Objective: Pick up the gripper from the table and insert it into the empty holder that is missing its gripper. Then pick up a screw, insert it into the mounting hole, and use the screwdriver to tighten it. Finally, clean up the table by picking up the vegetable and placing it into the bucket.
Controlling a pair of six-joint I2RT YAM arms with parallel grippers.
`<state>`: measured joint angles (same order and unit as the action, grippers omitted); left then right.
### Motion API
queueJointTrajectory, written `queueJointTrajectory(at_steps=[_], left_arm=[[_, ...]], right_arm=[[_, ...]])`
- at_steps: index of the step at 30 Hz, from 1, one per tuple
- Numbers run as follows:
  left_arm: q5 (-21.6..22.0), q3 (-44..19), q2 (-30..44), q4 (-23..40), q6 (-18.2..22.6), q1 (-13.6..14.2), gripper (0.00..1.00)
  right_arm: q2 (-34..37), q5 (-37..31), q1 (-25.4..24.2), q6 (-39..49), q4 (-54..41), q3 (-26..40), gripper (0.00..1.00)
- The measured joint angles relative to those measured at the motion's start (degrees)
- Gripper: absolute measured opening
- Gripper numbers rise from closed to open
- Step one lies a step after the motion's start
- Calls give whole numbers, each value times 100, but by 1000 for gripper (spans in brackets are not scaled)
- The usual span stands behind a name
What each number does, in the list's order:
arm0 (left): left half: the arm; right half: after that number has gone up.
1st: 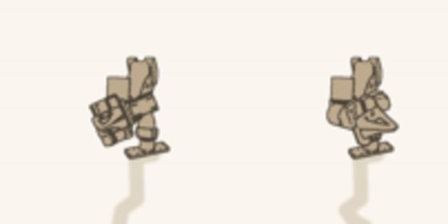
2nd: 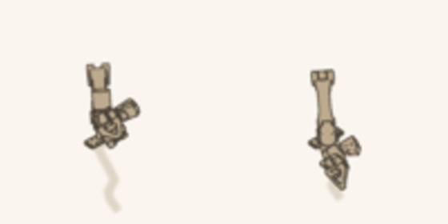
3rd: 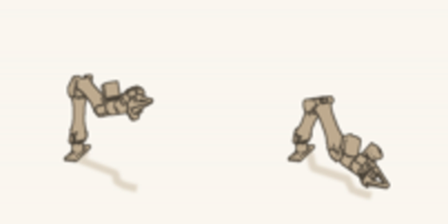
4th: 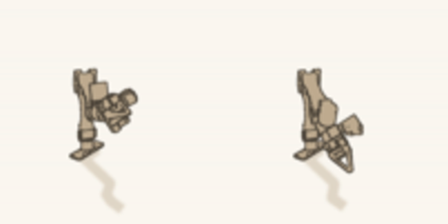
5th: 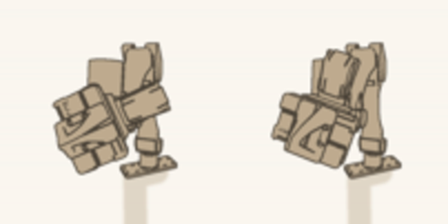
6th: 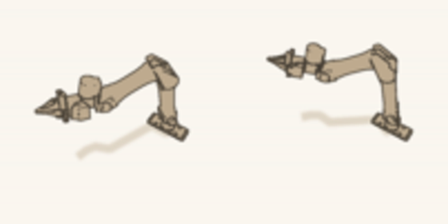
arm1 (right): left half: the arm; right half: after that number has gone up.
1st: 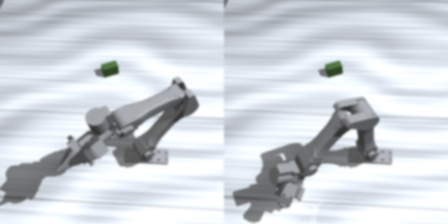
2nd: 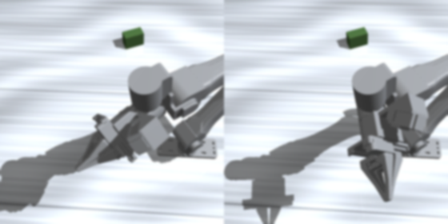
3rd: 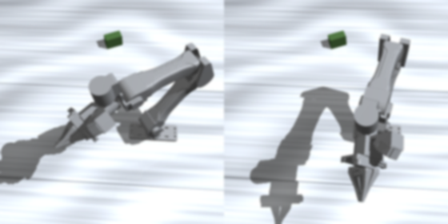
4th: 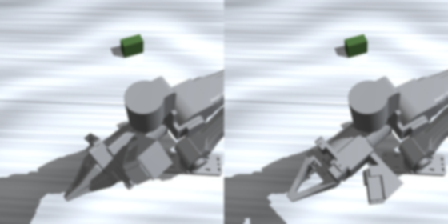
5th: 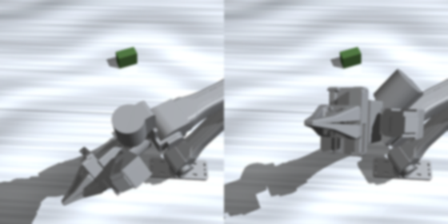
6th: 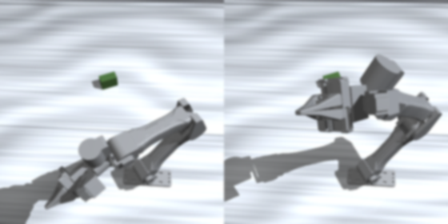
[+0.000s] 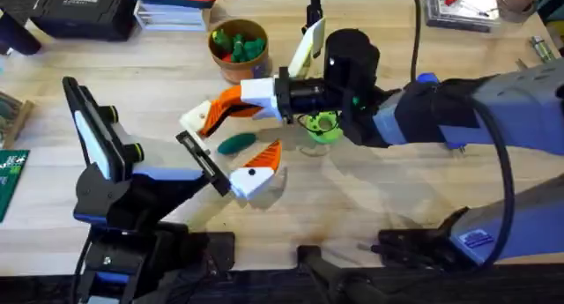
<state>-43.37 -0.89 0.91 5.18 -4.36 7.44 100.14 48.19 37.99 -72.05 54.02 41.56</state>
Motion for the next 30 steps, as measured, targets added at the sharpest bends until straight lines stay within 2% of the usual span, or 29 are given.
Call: queueJointTrajectory(at_steps=[21, 30], left_arm=[[17, -2, 0, -7, 0, 2, 986], [275, -2, 0, -10, -6, 2, 986]], right_arm=[[0, 38, -24, 2, 9, 0, 9], [0, -515, 220, 2, 63, 0, 9]])
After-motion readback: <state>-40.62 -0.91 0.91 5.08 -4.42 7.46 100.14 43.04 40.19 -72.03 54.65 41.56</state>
